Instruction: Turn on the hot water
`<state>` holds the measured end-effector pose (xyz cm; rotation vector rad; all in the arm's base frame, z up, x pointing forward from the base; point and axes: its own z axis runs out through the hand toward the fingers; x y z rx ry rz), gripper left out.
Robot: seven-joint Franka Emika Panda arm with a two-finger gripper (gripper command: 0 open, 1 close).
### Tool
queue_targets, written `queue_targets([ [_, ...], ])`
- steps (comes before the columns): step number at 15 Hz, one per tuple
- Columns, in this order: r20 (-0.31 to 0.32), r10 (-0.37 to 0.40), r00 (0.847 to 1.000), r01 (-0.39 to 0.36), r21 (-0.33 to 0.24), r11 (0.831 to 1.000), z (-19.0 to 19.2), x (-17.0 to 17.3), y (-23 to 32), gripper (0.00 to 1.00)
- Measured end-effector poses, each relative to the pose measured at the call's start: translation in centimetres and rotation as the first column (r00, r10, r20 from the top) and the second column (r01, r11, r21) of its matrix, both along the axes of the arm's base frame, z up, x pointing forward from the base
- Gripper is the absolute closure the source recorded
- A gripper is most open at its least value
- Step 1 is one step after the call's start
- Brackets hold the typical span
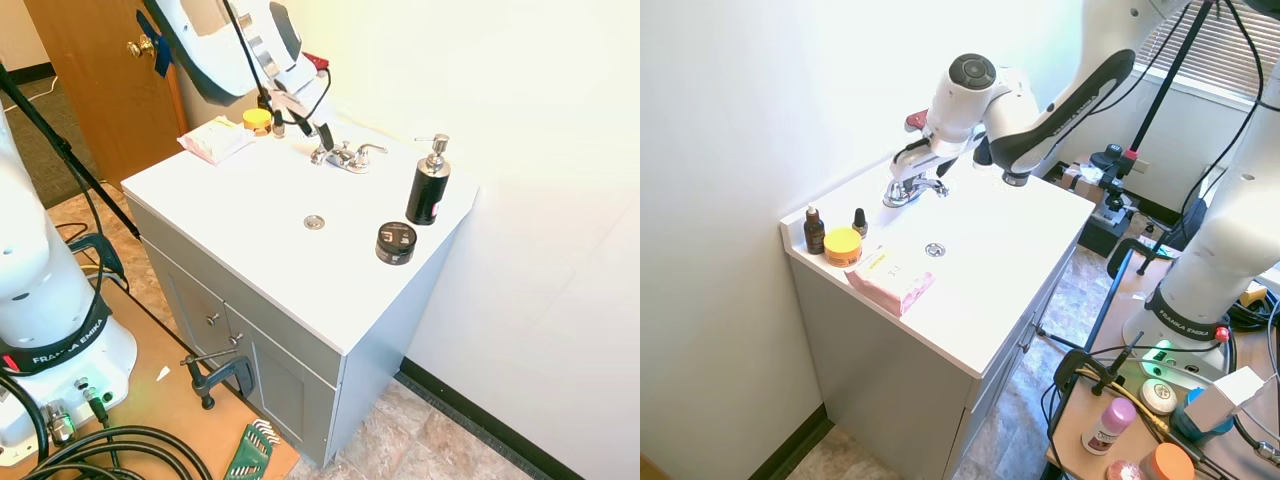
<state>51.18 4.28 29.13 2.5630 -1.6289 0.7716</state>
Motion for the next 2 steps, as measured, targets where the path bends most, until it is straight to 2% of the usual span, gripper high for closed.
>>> queue_targets([
  [2,-0.052,-0.017,0.998,0.02,0.055,0.998,-0.5,-2.2,-1.8,0.0],
])
